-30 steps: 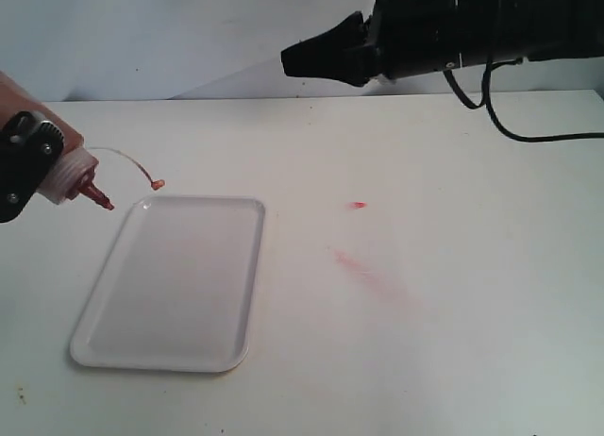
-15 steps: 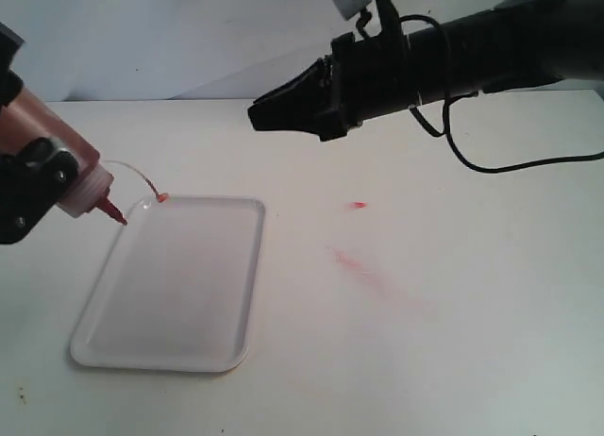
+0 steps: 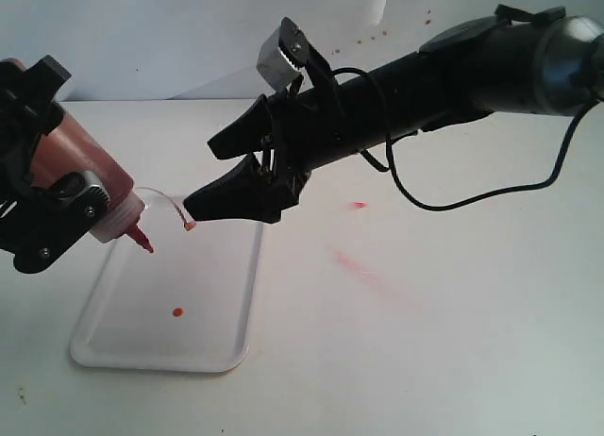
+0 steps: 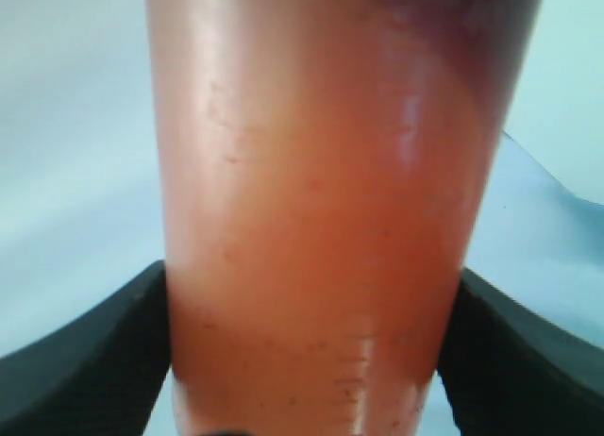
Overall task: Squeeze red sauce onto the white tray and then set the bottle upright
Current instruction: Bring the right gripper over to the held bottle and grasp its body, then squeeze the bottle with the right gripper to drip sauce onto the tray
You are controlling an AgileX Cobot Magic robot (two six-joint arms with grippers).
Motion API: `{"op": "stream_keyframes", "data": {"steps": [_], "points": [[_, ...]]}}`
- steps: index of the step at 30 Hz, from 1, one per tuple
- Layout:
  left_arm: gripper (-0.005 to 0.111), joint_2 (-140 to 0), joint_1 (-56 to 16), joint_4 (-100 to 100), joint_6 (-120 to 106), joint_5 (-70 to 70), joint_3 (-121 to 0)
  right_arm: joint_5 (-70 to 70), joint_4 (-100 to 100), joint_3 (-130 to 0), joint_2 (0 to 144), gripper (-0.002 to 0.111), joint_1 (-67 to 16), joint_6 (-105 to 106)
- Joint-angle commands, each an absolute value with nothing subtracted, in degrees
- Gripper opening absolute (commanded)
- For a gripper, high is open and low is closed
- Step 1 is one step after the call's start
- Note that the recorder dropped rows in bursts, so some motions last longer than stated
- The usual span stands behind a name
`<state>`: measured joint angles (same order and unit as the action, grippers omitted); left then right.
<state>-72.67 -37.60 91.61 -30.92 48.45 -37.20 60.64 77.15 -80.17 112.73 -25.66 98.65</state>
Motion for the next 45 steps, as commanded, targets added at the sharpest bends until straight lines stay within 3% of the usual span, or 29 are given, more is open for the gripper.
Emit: {"op": "stream_keyframes", "data": {"steps": [1,12,37,41,44,45], "points": [[0.000,-72.45,-38.09,93.35,-30.46,49.27,-37.36,55.00,83.37,-80.47,113.57,0.096,-27.53,103.06],[0.000,-72.45,-38.22,93.34,-30.46,47.74,-37.36,42.69,91.01,-80.47,113.57,0.091,-34.78,109.51],[0.000,-68.64,-38.22,92.98,-30.46,46.27,-37.36,34.34,92.81,-91.38,122.43,0.090,-43.49,109.26],[0.000,-68.89,-38.22,91.63,-30.46,44.17,-37.36,34.20,95.64,-91.38,122.31,0.083,-43.49,109.26],[0.000,-68.89,-38.22,91.63,-30.46,44.17,-37.36,32.82,95.36,-91.38,122.31,0.066,-43.49,109.26],[0.000,-68.89,-38.22,91.63,-30.46,44.17,-37.36,32.07,95.36,-91.38,122.31,0.054,-43.49,109.26]]}}
